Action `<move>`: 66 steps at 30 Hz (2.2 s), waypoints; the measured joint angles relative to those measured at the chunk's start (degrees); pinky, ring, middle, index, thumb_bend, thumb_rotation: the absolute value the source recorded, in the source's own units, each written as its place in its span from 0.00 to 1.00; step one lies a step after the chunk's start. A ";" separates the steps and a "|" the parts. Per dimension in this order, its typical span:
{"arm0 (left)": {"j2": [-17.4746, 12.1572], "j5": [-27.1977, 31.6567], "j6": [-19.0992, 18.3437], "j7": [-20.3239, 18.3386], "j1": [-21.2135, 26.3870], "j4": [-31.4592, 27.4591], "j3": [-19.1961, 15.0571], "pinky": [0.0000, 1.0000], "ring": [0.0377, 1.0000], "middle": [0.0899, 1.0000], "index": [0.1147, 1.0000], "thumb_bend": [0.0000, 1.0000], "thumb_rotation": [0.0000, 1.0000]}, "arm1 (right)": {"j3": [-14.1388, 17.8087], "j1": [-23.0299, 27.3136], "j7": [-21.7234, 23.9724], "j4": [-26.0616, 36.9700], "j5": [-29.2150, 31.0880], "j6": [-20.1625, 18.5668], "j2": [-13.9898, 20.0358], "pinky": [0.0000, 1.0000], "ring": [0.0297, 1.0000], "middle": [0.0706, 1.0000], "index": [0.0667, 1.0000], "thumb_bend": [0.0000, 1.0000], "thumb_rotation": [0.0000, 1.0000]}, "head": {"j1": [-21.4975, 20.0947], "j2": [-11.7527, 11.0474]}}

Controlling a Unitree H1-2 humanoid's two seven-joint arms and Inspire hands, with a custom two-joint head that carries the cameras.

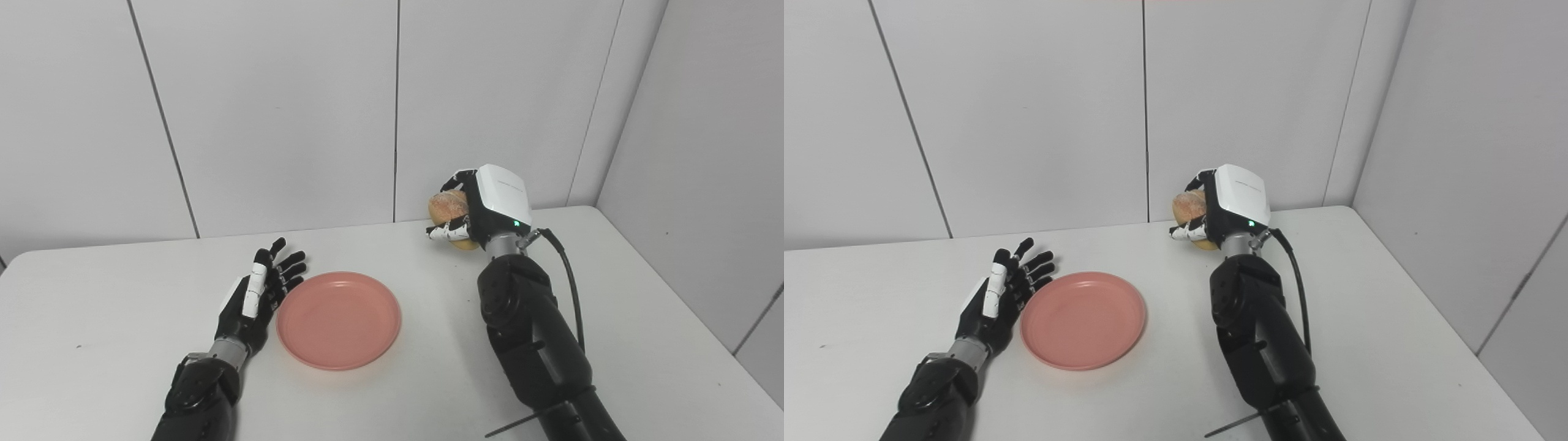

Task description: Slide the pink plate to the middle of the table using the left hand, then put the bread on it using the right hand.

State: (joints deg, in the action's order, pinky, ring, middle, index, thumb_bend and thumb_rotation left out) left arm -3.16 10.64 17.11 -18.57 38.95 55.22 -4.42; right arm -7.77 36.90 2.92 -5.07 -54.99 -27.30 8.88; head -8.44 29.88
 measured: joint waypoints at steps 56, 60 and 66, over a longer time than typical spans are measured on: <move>2.17 -2.24 1.37 2.70 0.64 1.01 1.77 0.90 0.91 0.93 0.97 0.94 0.98 | -17.95 2.18 0.02 -25.98 17.56 28.63 -2.90 0.30 0.35 0.40 0.47 0.52 0.00 | 10.90 1.58; 2.14 -2.24 1.46 2.72 0.65 1.09 1.81 0.90 0.91 0.92 0.97 0.95 0.99 | -18.12 2.19 -1.01 -26.55 17.38 30.38 -2.73 0.31 0.35 0.41 0.47 0.52 0.00 | 10.64 1.58; 2.13 -2.22 1.51 2.77 0.65 1.07 1.97 0.90 0.91 0.93 0.96 0.95 0.98 | -18.35 2.20 -0.95 -26.46 16.79 30.51 -2.71 0.31 0.36 0.41 0.47 0.52 0.00 | 10.29 1.67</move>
State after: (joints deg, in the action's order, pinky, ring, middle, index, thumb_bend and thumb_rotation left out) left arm -1.03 8.42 18.62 -15.79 39.60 56.29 -2.45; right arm -26.12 39.10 1.96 -31.54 -38.20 3.21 6.17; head 1.85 31.55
